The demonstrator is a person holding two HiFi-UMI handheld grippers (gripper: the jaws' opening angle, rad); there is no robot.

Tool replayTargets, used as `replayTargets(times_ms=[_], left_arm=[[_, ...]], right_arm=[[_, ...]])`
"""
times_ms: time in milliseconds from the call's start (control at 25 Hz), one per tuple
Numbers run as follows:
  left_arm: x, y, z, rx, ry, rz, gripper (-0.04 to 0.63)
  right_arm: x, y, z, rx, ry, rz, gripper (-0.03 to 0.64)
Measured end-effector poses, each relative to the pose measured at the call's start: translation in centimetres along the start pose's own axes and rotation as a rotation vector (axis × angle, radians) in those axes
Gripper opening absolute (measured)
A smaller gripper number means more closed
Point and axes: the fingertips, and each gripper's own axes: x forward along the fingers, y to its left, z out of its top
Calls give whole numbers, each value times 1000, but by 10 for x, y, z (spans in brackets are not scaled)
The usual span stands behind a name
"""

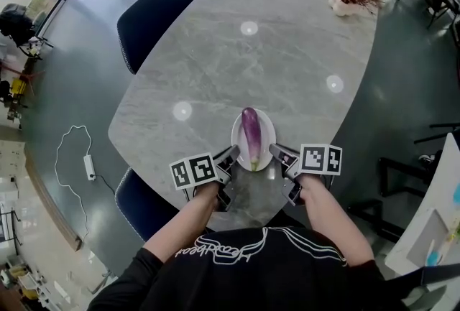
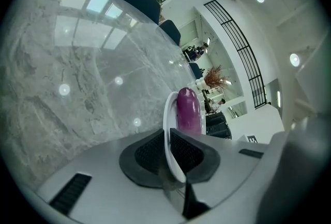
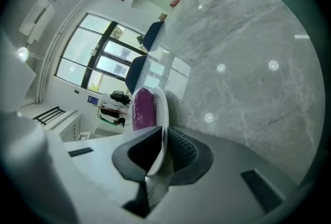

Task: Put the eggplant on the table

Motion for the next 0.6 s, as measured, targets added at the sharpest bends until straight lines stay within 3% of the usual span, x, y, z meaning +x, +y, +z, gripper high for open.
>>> replayTargets(times_ms=[280, 400, 480, 600], left_arm=[[0, 1, -1, 17, 8, 12, 31], [-1, -2, 3, 24, 0, 3, 62], [-2, -2, 5, 29, -5, -3, 77], [-5, -2, 3, 46, 3, -2, 87]], right_arm=[[1, -2, 1, -7, 1, -31, 20], [-2, -6, 5, -10, -13, -49, 20], [-4, -6, 7, -15, -21, -47, 60], [-8, -4, 6, -15, -45, -47, 60]])
